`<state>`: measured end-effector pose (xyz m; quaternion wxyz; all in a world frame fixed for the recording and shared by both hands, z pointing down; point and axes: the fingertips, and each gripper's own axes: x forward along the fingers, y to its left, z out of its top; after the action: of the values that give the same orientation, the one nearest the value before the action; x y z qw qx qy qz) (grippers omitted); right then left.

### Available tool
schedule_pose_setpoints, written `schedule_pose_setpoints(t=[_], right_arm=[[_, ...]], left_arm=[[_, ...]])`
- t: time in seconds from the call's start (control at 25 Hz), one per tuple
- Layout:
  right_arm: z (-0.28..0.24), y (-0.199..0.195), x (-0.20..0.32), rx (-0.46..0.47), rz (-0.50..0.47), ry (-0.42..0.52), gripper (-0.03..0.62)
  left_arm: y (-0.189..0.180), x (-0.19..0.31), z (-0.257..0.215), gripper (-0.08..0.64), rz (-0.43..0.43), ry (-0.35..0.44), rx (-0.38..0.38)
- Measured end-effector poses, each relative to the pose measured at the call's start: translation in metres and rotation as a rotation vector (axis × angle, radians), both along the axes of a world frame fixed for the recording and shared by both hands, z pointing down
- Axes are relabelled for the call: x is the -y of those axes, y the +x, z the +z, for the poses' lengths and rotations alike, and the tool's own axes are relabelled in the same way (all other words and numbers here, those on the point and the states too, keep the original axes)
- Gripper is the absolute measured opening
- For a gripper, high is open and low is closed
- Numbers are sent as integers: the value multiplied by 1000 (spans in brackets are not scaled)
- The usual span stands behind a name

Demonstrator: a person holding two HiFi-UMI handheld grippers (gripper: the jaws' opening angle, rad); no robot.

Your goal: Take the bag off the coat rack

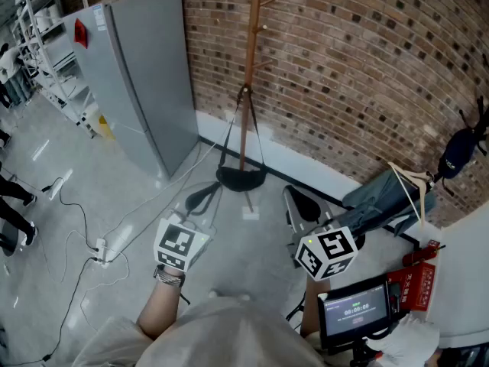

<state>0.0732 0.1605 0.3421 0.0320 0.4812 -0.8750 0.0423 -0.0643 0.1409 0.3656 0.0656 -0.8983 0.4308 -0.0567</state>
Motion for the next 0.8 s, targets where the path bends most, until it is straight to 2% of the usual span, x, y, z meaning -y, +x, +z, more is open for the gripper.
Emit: schedule_pose_setpoints(t=[0.24,0.4,0.56,0.8], right_arm=[[-3,20,8,11,9,15,2],[-6,25,9,-38,7,65,2],[0,31,9,1,-29,30,2],[10,44,17,1,-35,-26,0]], left_arm=[[14,7,0,0,-17,-3,2],[20,7,-1,0,-35,-3,2],[29,5,3,0,-48,-12,4],[36,7,7,0,-68,-19,-4]])
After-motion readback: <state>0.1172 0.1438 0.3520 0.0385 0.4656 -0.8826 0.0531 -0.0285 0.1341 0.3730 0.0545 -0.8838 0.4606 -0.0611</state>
